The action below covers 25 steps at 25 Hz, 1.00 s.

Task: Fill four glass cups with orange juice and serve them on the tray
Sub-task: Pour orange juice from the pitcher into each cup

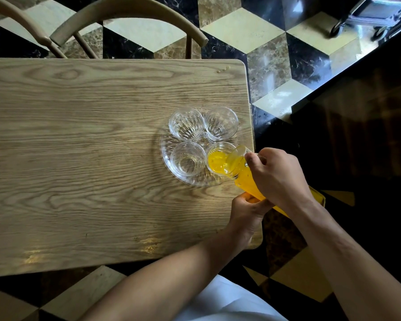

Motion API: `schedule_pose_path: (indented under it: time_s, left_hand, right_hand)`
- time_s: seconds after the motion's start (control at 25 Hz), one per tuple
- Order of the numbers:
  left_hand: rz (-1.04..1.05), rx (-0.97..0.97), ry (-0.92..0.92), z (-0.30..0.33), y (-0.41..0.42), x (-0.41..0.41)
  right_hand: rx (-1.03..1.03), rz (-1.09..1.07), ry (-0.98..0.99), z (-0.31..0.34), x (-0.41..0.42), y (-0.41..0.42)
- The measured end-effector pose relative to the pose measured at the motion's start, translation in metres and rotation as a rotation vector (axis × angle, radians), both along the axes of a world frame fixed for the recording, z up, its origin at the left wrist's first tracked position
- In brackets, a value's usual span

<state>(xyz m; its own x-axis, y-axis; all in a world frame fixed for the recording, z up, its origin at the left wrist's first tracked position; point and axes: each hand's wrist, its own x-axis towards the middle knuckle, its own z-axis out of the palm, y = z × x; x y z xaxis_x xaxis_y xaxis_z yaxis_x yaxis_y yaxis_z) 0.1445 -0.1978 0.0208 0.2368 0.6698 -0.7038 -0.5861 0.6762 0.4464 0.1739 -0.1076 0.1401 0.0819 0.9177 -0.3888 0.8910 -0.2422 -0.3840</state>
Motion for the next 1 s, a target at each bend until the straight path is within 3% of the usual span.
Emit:
schedule_pose_path:
  time_s: [1.0]
  left_hand:
    - [-0.004,-0.012,-0.013,-0.003,-0.003,0.011]
  right_hand:
    - [-0.018,0.002,-0.025,0.0,0.004,0.0]
